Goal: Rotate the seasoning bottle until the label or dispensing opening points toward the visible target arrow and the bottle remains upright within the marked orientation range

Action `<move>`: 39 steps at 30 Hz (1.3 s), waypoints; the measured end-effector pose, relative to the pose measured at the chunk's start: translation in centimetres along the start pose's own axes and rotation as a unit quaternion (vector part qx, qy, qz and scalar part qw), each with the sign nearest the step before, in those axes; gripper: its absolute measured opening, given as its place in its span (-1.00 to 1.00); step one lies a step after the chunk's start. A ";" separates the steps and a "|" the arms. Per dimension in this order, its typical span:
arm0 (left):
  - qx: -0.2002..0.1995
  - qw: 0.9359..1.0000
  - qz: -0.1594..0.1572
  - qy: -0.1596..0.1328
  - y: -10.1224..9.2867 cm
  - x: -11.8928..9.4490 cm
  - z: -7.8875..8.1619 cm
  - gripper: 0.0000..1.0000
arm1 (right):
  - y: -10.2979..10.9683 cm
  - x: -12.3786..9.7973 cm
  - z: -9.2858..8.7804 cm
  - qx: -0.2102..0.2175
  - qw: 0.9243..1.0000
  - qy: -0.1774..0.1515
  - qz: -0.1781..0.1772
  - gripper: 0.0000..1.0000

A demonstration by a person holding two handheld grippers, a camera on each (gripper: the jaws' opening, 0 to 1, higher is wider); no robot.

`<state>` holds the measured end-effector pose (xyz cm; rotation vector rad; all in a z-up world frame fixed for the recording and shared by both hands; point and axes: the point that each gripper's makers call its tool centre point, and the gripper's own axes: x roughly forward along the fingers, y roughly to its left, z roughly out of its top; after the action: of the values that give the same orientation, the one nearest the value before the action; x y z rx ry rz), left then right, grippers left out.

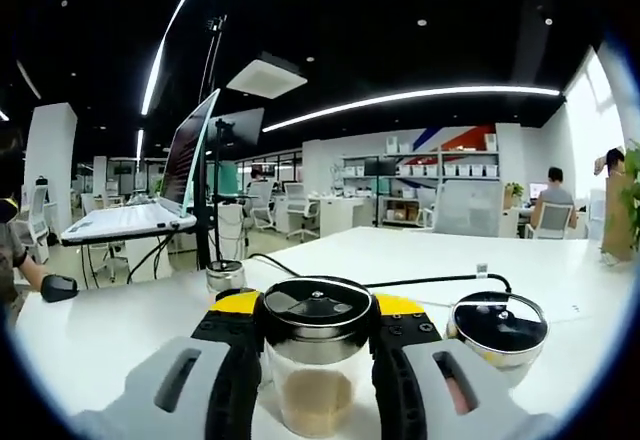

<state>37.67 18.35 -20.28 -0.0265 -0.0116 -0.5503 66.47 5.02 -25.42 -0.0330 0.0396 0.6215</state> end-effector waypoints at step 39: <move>0.024 1.000 0.004 -0.010 0.7 -0.4 0.6 0.87 | 0.2 -1.3 0.0 0.024 0.999 0.013 -0.024 -0.20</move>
<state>37.70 19.20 -19.68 0.0140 -0.0440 -0.5424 65.30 4.43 -25.36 0.0038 0.0793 0.5722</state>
